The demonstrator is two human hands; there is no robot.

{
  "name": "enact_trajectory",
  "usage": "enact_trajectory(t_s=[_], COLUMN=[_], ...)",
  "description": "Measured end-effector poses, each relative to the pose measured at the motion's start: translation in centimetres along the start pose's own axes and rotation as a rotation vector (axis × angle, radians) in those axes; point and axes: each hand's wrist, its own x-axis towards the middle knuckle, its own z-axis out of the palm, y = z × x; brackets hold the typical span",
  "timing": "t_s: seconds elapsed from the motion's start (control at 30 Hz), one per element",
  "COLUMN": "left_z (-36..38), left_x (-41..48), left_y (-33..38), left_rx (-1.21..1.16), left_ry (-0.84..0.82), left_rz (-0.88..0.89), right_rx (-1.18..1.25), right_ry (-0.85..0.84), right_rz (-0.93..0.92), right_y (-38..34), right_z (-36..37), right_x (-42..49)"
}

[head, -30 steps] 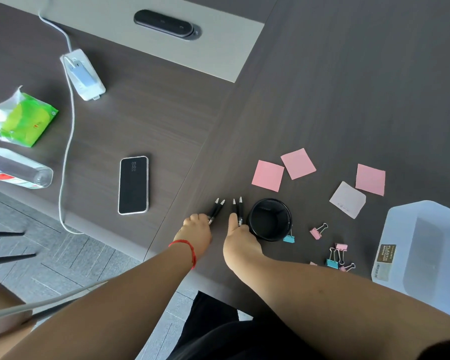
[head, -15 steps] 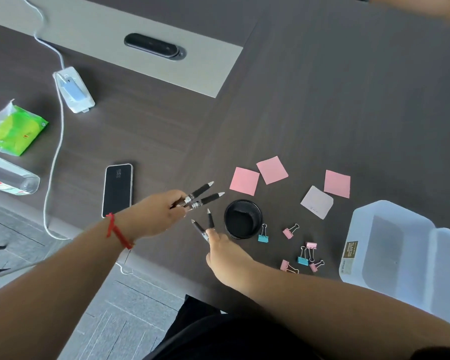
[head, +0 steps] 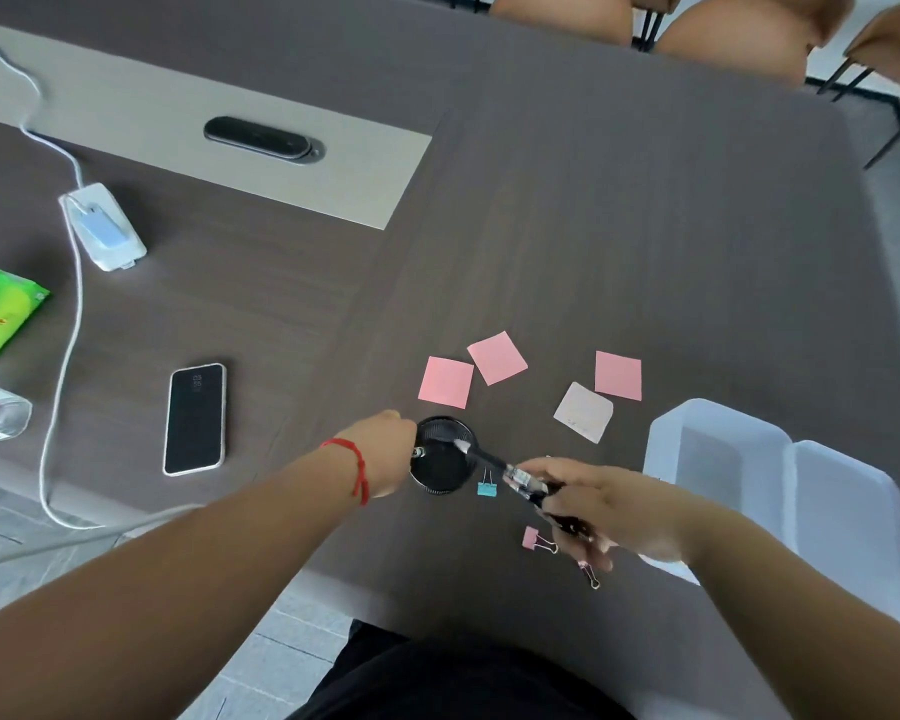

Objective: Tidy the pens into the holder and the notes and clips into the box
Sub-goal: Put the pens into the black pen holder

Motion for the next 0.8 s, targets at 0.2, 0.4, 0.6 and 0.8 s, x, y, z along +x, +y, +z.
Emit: enact_trajectory(t_s=[0.2, 0.4, 0.6, 0.8], left_z=[0.6, 1.1, 0.8, 0.7], left_x=[0.7, 1.1, 1.3, 1.3], left_y=[0.1, 0.3, 0.2, -0.3], left_rx=[-0.116, -0.171, -0.241, -0.315], left_ry=[0.013, 0.044, 0.069, 0.066], left_rz=[-0.029, -0.047, -0.059, -0.075], right_rx=[0.606, 0.71, 0.445, 0.276], right_ry=[0.022, 0.13, 0.158, 0.362], right_rz=[0.109, 0.339, 0.453, 0.377], right_y=[1.4, -0.3, -2.9, -0.7], right_z=[1.3, 2.3, 1.9, -2.3], right_x=[6.8, 11.1, 11.6, 10.2])
